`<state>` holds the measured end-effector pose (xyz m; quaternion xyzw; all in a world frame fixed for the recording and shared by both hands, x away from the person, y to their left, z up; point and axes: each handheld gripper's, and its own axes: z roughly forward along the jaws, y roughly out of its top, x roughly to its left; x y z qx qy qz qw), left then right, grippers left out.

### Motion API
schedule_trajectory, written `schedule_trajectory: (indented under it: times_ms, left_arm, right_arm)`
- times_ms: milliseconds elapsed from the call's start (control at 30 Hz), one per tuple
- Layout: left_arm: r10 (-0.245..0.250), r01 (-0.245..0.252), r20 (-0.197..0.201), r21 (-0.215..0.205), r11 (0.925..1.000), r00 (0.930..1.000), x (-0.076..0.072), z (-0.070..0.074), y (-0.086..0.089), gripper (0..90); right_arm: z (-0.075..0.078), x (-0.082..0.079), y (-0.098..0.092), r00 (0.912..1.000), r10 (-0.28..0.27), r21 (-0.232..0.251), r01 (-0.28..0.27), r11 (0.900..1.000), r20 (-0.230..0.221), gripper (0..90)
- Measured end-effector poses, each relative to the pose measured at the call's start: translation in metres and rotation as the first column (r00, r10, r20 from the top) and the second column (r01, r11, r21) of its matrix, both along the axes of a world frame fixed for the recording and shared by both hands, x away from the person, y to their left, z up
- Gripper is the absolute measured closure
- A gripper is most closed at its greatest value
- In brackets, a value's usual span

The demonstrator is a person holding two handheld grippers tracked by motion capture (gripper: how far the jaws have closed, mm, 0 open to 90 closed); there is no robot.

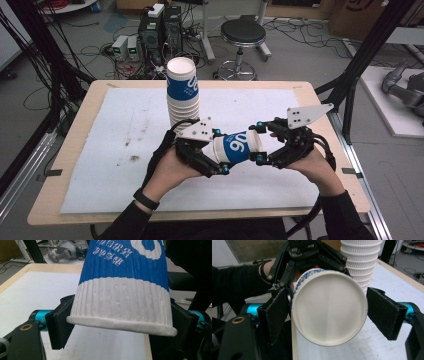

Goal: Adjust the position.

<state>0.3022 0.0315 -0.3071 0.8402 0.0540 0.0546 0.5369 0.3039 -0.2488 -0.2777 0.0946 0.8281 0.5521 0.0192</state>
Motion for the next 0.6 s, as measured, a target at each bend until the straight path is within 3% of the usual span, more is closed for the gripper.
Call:
schedule_trajectory:
  times_ms: [33,333,600]
  left_arm:
    - [-0.001,0.001,0.003,0.002,1.0000,1.0000,0.0000,0.0004,0.0004,19.5]
    - [-0.001,0.002,0.013,-0.023,0.9997,0.9999,-0.0015,0.0015,0.0008,17.0]
    - [-0.003,0.002,-0.005,-0.113,0.9936,1.0000,-0.0006,0.0010,0.0046,13.8]
  right_arm:
    - [-0.0008,0.0001,0.0003,0.9999,0.014,-0.001,-0.014,1.000,-0.001,28.8]
    - [-0.0008,0.0014,-0.0034,0.9992,0.038,0.015,-0.038,0.999,-0.010,30.4]
    - [-0.0025,0.0045,-0.0060,0.9990,0.040,0.074,-0.038,0.997,-0.019,30.4]
